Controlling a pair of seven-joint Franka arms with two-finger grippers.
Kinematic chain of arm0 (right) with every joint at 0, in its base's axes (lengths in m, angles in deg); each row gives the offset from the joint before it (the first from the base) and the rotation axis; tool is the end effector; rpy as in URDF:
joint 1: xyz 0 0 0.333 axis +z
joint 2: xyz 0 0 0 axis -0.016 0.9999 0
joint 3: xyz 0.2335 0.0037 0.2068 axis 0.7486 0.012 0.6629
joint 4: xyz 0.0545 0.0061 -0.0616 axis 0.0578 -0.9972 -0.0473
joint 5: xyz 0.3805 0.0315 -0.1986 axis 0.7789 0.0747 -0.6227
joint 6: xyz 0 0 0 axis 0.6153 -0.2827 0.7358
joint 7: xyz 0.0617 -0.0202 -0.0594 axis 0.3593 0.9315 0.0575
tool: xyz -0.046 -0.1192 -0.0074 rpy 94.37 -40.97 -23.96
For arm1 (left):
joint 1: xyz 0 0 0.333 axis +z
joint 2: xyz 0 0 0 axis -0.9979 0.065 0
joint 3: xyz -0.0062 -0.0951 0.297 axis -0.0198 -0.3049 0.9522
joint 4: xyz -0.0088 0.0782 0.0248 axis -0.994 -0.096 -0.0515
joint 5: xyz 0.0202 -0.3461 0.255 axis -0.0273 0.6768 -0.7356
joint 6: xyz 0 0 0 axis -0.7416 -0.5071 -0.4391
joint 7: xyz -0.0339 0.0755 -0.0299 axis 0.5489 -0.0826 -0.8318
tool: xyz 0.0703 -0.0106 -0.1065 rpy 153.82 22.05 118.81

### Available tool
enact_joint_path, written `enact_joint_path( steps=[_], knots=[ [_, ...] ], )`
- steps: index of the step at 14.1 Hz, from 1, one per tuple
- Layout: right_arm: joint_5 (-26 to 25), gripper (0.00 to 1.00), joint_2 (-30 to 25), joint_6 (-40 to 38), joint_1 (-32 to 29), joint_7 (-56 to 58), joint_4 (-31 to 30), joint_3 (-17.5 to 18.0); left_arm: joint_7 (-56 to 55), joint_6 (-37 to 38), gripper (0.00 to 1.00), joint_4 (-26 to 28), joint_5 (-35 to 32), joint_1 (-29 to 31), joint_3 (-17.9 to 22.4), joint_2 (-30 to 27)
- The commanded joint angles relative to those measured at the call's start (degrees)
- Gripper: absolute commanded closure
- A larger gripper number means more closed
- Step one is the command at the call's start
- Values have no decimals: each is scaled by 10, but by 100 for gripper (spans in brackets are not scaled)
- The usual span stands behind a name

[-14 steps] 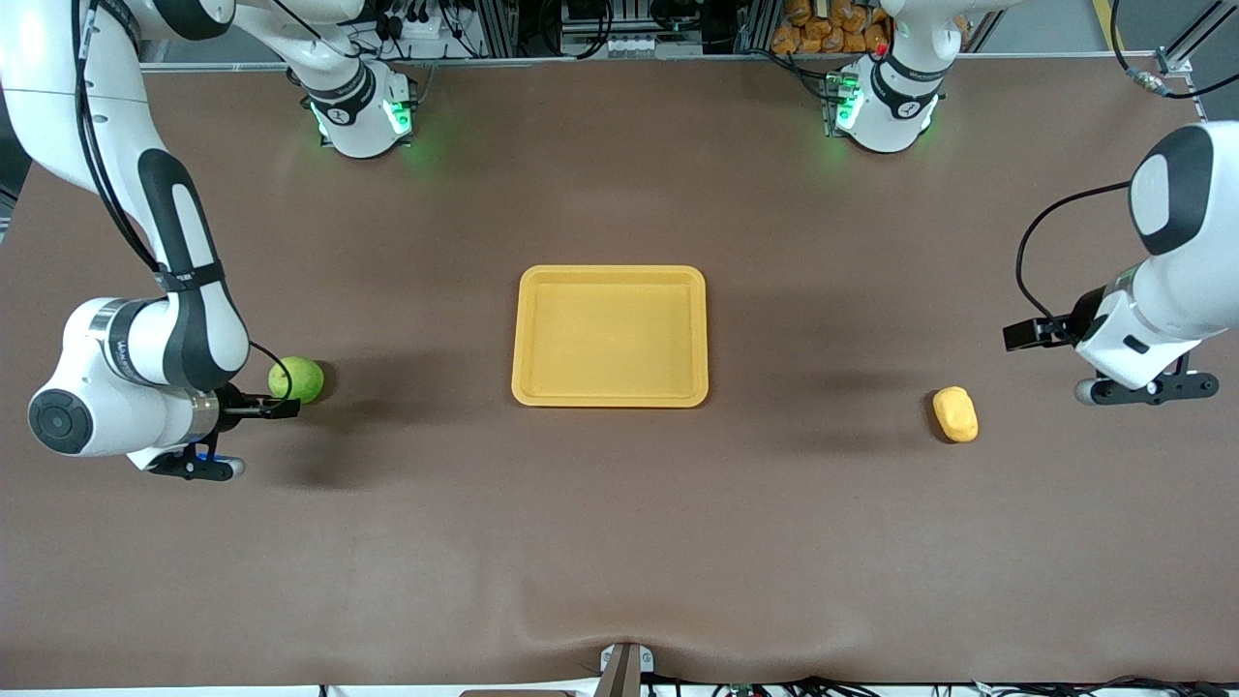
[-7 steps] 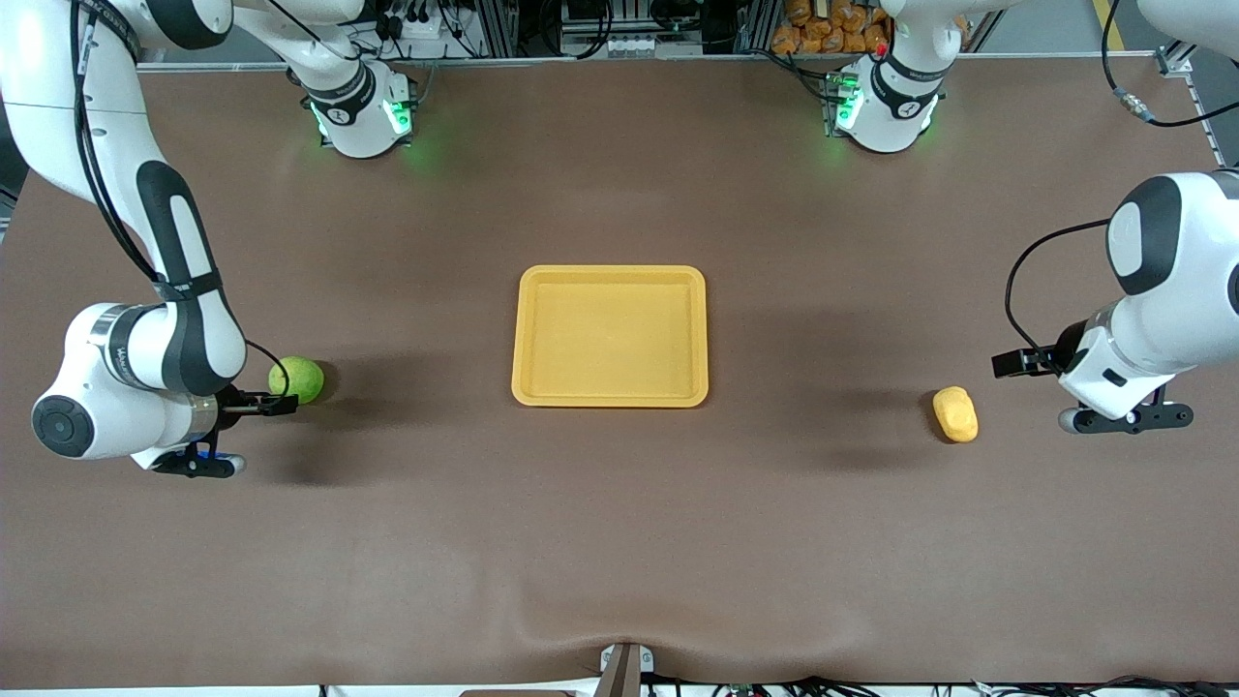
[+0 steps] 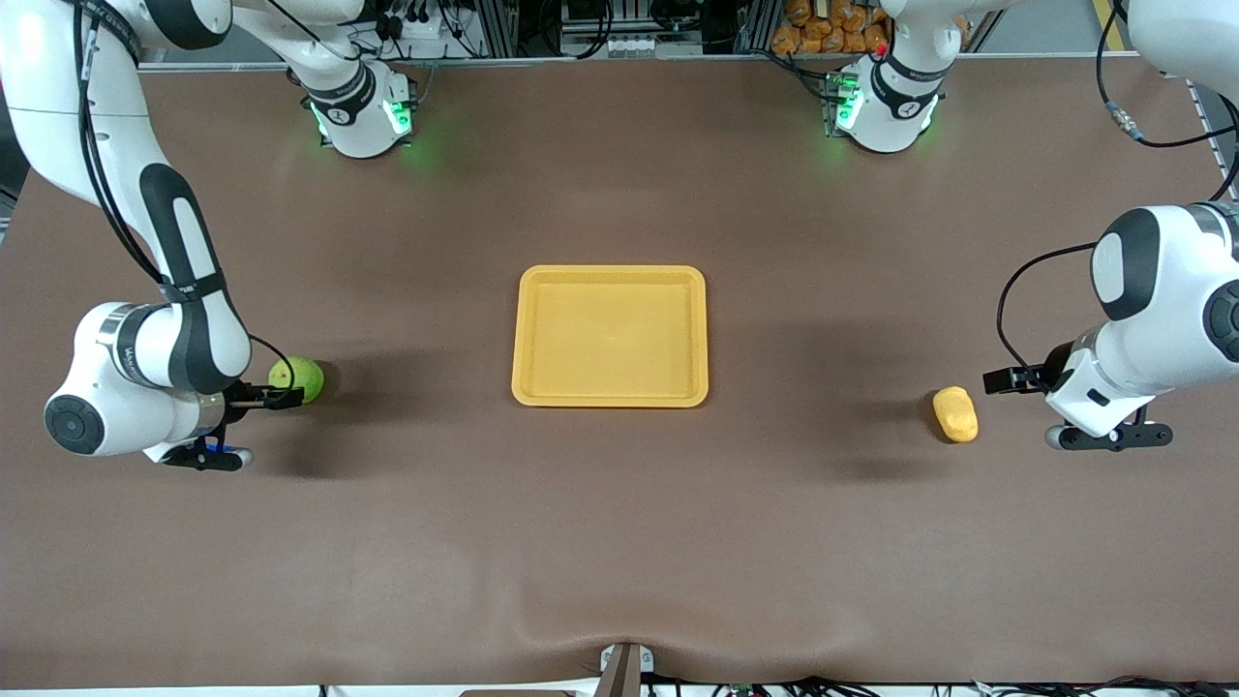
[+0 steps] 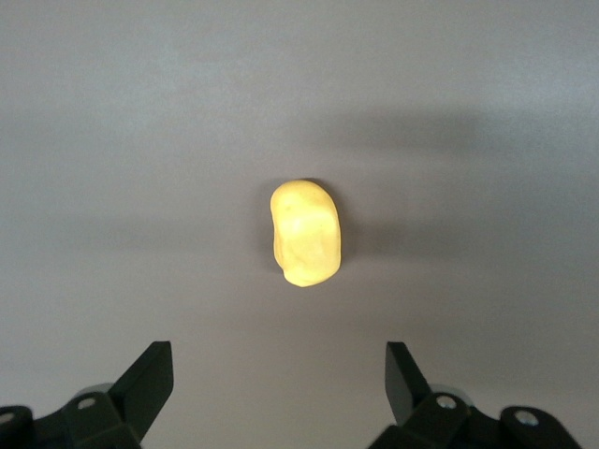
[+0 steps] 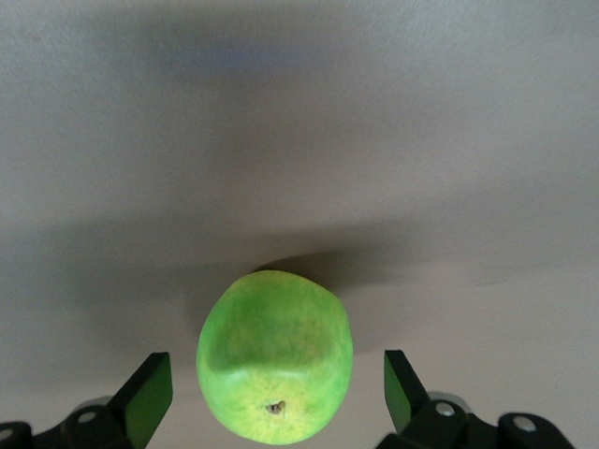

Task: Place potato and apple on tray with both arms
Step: 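Lower and close the right gripper on the apple while the left grasps the potato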

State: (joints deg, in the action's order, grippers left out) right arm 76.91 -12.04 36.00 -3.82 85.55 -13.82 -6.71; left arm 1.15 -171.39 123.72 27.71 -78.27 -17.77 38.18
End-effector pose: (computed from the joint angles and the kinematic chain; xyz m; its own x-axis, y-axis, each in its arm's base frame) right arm 0.6559 -0.0614 0.1725 0.9197 -0.0823 -0.3839 -0.0997 -0.9947 -0.0256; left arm 0.6720 0.0167 0.3303 0.9969 0.0080 -0.0789 0.0014 -0.9965 -0.0836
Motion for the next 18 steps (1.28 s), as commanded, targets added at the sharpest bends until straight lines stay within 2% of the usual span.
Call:
enact_joint_path(
  steps=[1,6,9,18],
  knots=[
    [8,0,-30,3,-3,5,-36,4,14,-24,0,-1,-13,3,-2,17],
    [11,0,-65,41,-4,5,-89,4,14,-59,0,0,-13,2,-2,50],
    [11,0,-86,109,-3,7,-145,4,13,-88,0,2,-13,2,-1,72],
    [10,0,-81,161,-1,7,-157,4,-18,-143,0,18,-13,11,2,100]
  ],
)
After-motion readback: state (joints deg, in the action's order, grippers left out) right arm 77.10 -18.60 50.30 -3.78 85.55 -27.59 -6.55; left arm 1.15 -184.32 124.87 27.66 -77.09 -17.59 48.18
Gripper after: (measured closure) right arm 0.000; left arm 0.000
